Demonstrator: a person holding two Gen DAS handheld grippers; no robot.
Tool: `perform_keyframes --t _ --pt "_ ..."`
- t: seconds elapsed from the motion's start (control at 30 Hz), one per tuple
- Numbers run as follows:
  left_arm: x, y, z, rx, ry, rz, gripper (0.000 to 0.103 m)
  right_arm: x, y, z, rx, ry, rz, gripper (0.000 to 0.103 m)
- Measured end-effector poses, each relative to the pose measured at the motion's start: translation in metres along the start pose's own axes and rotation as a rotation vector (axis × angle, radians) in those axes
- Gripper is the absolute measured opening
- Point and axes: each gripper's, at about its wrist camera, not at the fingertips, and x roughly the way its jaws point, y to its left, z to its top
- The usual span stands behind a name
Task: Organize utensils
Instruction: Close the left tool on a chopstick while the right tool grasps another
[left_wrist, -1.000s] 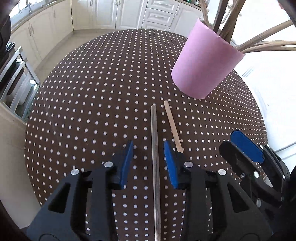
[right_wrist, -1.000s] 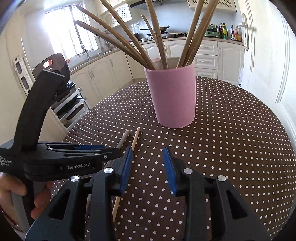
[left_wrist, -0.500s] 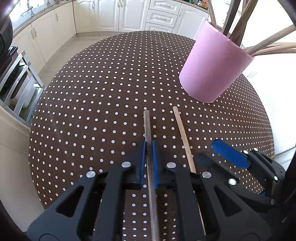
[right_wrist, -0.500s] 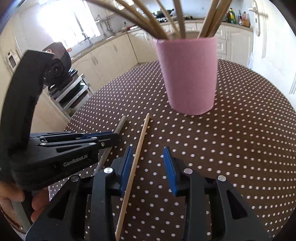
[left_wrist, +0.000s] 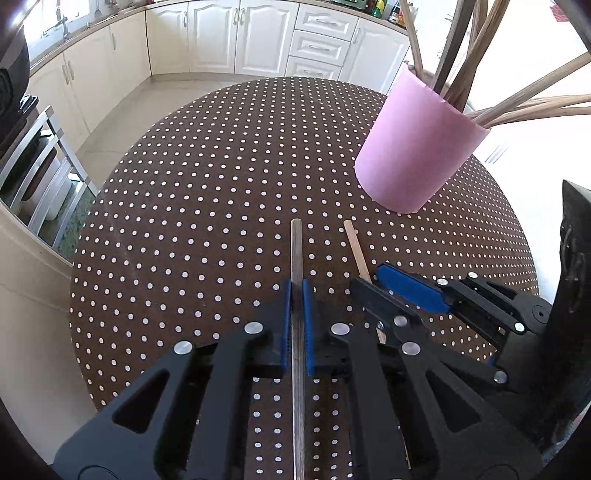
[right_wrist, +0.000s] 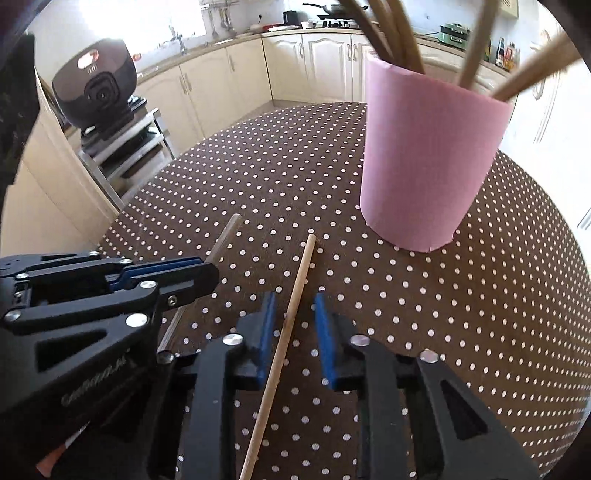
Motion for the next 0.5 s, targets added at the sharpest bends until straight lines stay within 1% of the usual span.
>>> perform_keyframes --t 0.07,0.2,0.23,0.33,0.5 --pt "-0.002 0.003 -0.001 -0.005 0.001 0.000 0.006 0.003 0.004 0.002 -0.025 0.006 -0.020 0.009" --pt "-0.006 0.001 -0.002 -0.006 -0.002 0.004 0.006 0.002 -0.004 0.001 -0.026 0.011 -0.013 0.005" --pt "-0.007 -0.001 0.000 -0.006 -0.004 0.004 0.006 0.006 0.000 0.004 -0.021 0.011 -0.008 0.004" --pt "-0.011 -0.005 -0.002 0.001 -0.016 0.002 0.006 0.003 -0.003 0.004 0.011 0.005 0.028 0.004" --pt "-0.026 -0.010 -0.005 0.006 -0.041 0.001 0.006 -0.020 -0.008 0.002 0.053 -0.043 0.088 0.004"
